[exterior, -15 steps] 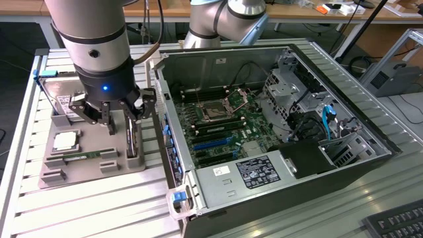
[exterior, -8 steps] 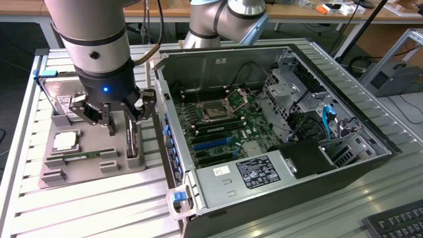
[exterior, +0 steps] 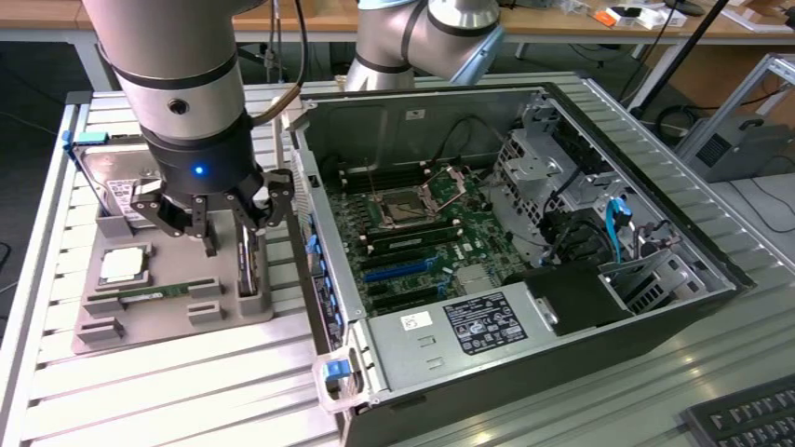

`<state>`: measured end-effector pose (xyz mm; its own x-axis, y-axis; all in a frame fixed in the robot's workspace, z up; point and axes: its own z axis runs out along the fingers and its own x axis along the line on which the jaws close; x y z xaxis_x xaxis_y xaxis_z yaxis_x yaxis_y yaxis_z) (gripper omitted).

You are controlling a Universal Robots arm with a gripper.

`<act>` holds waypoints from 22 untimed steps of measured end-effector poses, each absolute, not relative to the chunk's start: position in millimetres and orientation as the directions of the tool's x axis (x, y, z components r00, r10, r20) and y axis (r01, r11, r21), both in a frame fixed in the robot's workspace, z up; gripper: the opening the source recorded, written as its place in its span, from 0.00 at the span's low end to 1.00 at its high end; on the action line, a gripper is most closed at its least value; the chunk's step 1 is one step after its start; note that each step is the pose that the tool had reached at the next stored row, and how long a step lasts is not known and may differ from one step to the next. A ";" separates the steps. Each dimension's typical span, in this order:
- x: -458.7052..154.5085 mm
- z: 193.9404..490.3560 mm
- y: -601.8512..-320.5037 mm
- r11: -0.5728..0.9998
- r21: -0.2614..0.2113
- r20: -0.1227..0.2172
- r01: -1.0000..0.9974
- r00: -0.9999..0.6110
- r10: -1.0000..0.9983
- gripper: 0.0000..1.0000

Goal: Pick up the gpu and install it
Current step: 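Pick up the gpu and move the gpu toward the slot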

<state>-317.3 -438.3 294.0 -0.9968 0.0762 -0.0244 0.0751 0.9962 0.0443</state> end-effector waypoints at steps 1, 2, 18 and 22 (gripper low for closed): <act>-317.2 293.8 -438.5 0.996 0.044 -0.024 0.075 -0.997 0.076 0.48; -317.3 293.6 -438.6 0.996 0.044 -0.024 0.075 -0.997 0.076 0.48; -317.2 290.8 -440.6 0.996 0.044 -0.024 0.075 -0.997 0.076 0.48; -317.2 289.8 -441.5 0.996 0.044 -0.024 0.075 -0.997 0.076 0.48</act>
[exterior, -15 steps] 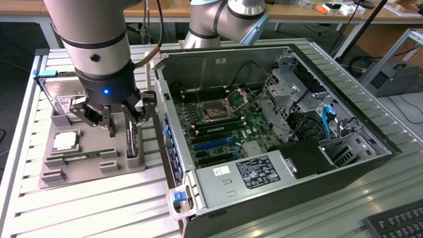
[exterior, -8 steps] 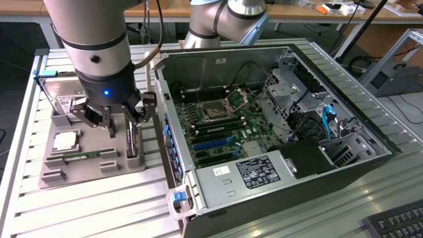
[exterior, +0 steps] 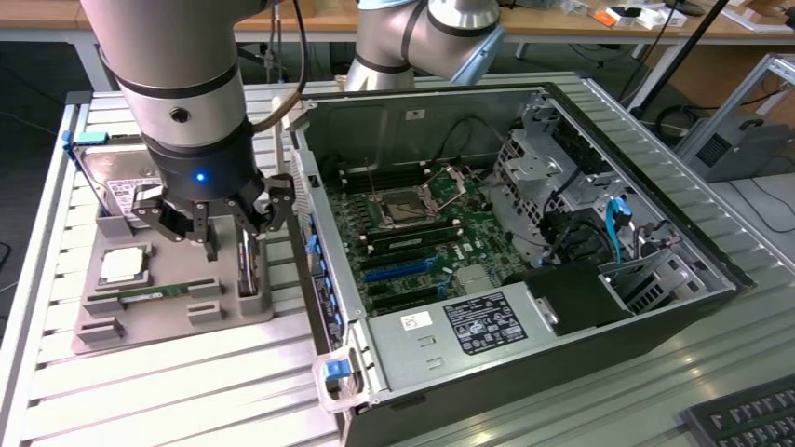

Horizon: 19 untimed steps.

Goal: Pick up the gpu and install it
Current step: 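Pick up the gpu and move the gpu toward the slot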

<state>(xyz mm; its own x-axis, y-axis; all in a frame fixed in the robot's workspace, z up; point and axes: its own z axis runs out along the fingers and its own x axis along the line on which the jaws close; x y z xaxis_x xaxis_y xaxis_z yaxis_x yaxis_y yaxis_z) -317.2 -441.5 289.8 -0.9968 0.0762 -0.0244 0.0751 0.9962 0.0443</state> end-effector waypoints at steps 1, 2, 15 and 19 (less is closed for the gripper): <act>-317.3 289.5 -441.7 0.996 0.044 -0.024 0.075 -0.997 0.076 0.48; -317.2 289.2 -441.9 0.996 0.044 -0.024 0.075 -0.997 0.076 0.48; -317.3 287.1 -443.9 0.996 0.044 -0.024 0.075 -0.997 0.076 0.48; -317.3 286.5 -444.3 0.996 0.044 -0.024 0.075 -0.997 0.076 0.48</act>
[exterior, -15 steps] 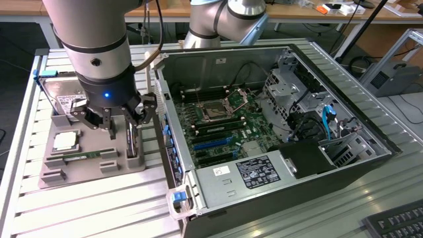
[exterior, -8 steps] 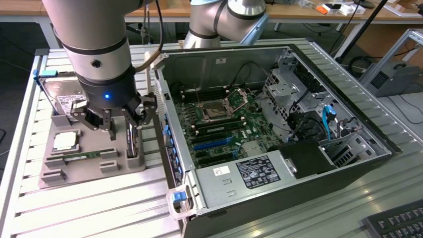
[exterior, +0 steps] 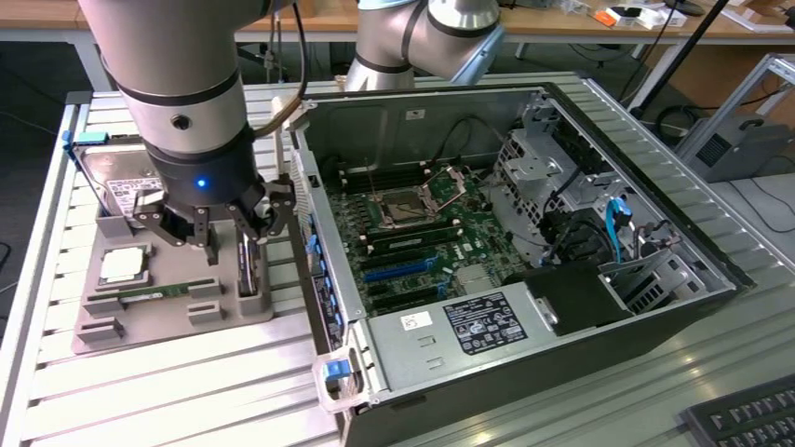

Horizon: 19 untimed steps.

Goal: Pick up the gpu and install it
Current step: 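Pick up the gpu and move the gpu toward the slot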

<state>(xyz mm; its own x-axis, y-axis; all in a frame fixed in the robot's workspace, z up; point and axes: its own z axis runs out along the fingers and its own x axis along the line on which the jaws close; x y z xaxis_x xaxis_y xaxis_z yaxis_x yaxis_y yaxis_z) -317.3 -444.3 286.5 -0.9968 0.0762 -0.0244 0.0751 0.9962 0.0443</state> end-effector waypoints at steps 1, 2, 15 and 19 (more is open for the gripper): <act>-317.3 286.1 -444.4 0.996 0.044 -0.024 0.075 -0.997 0.076 0.48; -317.3 285.9 -444.4 0.996 0.044 -0.024 0.075 -0.997 0.076 0.48; -313.5 284.1 -443.6 0.997 0.036 -0.025 0.075 -0.997 0.076 0.48; -312.9 283.2 -443.1 0.997 0.028 -0.026 0.075 -0.997 0.076 0.48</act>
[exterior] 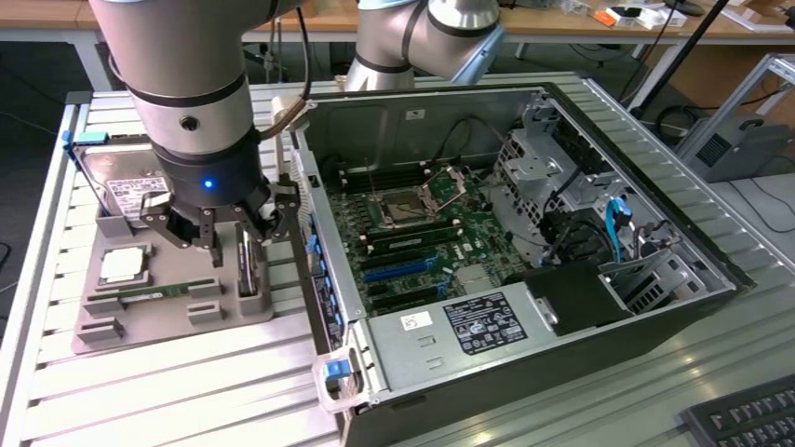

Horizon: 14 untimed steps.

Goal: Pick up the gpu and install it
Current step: 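Pick up the gpu and move the gpu toward the slot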

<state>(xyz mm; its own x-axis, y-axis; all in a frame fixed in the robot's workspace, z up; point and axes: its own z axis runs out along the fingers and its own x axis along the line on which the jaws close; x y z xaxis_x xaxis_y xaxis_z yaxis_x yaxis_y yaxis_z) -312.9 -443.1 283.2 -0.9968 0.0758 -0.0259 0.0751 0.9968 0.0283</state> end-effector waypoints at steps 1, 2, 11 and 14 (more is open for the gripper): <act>-312.5 283.2 -442.9 0.997 0.025 -0.026 0.075 -0.997 0.076 0.48; -311.8 283.1 -442.4 0.997 0.021 -0.026 0.075 -0.997 0.076 0.48; -307.0 282.3 -434.5 0.997 0.000 -0.028 0.075 -0.997 0.075 0.48; -306.9 282.0 -429.6 0.997 -0.009 -0.028 0.075 -0.997 0.075 0.48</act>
<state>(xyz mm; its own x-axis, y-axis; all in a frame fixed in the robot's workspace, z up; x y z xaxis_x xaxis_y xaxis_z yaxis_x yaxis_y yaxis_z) -306.9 -429.6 282.0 -0.9968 0.0748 -0.0285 0.0751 0.9971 -0.0085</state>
